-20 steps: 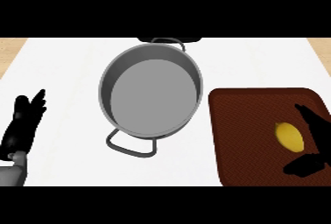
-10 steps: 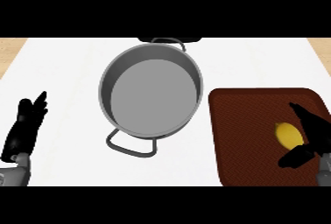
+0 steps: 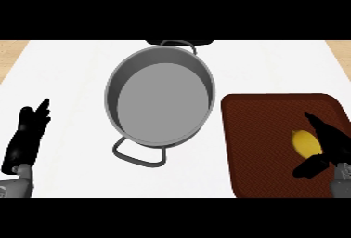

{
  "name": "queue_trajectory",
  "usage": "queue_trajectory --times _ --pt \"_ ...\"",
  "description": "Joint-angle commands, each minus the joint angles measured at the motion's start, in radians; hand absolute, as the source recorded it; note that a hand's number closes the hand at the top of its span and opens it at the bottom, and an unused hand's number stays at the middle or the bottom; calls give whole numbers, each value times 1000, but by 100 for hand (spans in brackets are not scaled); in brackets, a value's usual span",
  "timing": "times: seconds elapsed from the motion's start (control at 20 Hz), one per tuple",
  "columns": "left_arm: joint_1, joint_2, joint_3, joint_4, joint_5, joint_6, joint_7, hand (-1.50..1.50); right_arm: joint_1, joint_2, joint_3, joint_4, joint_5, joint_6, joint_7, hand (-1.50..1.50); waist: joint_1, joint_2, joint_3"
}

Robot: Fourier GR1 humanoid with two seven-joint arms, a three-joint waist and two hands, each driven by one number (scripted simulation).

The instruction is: Pick the lemon from the tray and place it in the pot

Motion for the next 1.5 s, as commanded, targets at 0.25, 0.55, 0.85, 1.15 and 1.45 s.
queue_trajectory --times 0.25,0.55,0.85,1.15,1.45 --pt "-31 -29 37 31 -25 -34 -10 0 -31 10 -54 133 44 -32 -108 -150 -1 0 0" --pt "-19 -39 10 -97 -53 -35 110 0 -24 8 -31 102 99 -112 -180 150 0 -1 0" --pt "-28 -27 62 -4 -31 -66 10 0 -55 0 -3 163 207 -193 -231 150 1 0 0" --pt "-14 -44 50 -23 -58 -56 25 0 -37 4 53 -60 206 -59 -185 150 -2 -1 0" --pt "-26 -23 85 15 -53 -66 9 0 29 -7 107 -206 258 -39 -202 150 -5 -2 0"
